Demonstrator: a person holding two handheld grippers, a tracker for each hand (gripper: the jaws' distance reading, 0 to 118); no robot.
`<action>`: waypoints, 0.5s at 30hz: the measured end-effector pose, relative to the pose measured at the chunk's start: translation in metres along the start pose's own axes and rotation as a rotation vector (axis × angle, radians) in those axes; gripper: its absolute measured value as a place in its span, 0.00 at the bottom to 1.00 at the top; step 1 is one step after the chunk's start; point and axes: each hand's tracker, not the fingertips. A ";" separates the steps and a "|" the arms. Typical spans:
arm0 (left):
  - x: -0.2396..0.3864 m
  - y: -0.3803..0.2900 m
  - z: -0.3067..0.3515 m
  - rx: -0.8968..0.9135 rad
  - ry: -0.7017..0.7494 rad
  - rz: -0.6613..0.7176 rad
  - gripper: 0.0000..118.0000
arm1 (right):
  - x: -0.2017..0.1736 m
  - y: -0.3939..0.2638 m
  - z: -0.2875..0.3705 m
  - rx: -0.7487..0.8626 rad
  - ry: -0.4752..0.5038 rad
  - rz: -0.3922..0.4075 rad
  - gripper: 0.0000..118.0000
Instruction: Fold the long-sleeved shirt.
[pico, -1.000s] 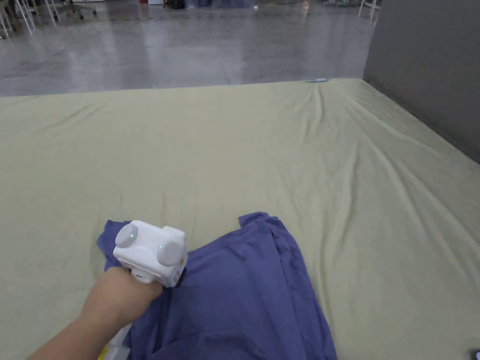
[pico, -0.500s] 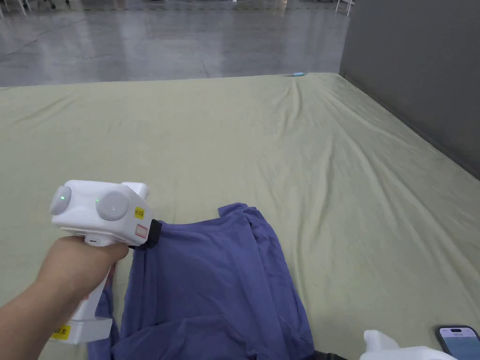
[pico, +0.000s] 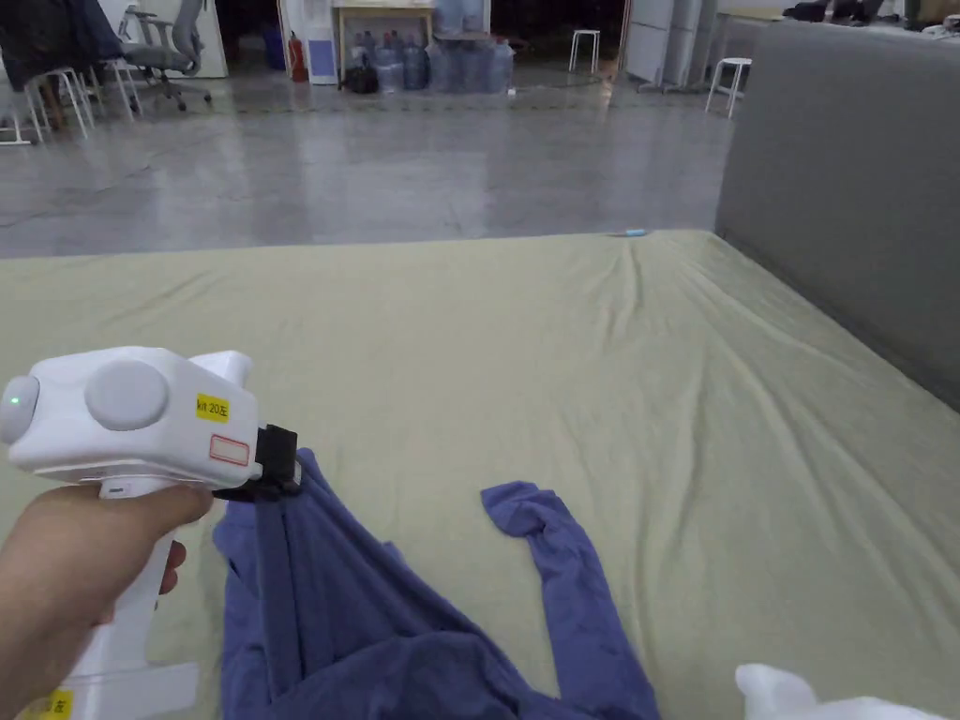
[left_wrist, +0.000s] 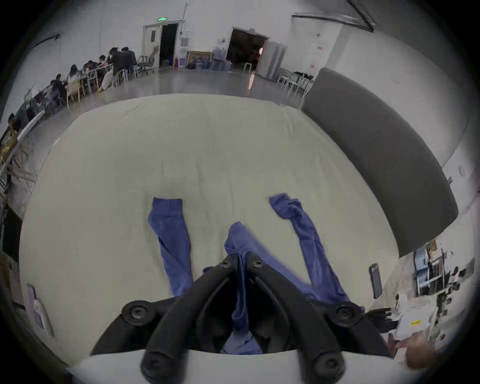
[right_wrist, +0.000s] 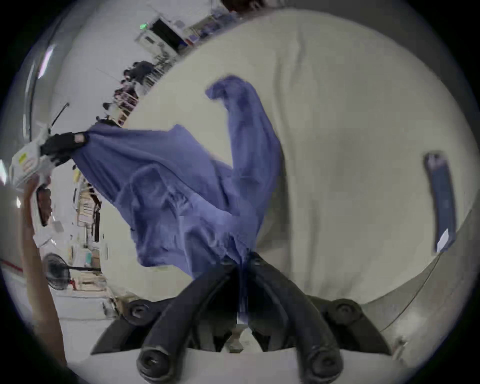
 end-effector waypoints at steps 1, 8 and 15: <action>-0.002 0.006 0.014 0.029 -0.005 0.016 0.00 | -0.007 0.015 0.017 0.036 -0.016 0.066 0.00; 0.003 0.070 0.124 0.290 -0.037 0.014 0.00 | -0.067 0.147 0.139 0.361 -0.225 0.393 0.00; 0.014 0.158 0.182 0.470 0.014 0.004 0.00 | -0.140 0.280 0.210 0.563 -0.324 0.451 0.00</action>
